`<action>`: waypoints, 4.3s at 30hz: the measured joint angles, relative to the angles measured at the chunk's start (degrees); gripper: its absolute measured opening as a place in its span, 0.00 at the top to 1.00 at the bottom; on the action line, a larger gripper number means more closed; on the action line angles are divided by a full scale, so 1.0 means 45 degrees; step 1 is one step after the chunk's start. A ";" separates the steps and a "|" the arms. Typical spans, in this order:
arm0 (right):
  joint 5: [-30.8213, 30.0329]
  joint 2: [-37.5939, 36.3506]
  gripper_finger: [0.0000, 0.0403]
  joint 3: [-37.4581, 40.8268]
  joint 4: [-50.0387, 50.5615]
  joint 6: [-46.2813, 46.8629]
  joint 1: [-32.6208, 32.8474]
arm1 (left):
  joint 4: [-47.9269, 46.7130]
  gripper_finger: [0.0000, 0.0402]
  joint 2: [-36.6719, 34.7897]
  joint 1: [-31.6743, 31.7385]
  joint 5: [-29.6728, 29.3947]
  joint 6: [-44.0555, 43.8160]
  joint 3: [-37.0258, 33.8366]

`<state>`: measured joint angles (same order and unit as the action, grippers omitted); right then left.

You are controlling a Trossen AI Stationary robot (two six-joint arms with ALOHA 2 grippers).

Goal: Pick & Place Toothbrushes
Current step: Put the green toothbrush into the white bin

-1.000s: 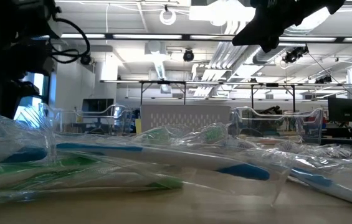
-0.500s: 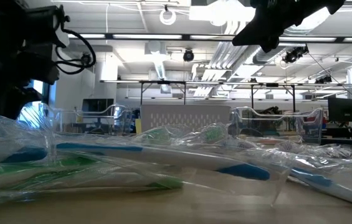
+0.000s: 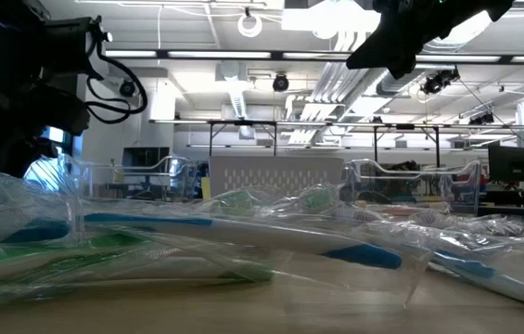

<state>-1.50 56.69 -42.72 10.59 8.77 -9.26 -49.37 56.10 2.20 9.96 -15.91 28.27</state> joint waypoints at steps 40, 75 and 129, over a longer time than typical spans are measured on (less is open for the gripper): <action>-0.0001 0.0000 0.93 0.0005 0.0287 -0.0003 0.0000 | 0.1299 0.95 0.1485 0.0005 -0.0136 -0.0556 0.0000; 0.0000 0.0000 0.93 0.0005 0.0283 -0.0329 -0.0003 | 0.0742 0.95 0.1355 0.0015 -0.3733 0.6428 0.8163; 0.0374 -0.0146 0.93 0.0005 0.1943 0.0006 0.1594 | 1.0846 0.95 0.8005 0.4177 0.1904 0.5902 0.8276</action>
<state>0.19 56.03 -42.70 19.33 8.80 -2.09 -0.57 92.13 20.99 18.52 10.65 65.52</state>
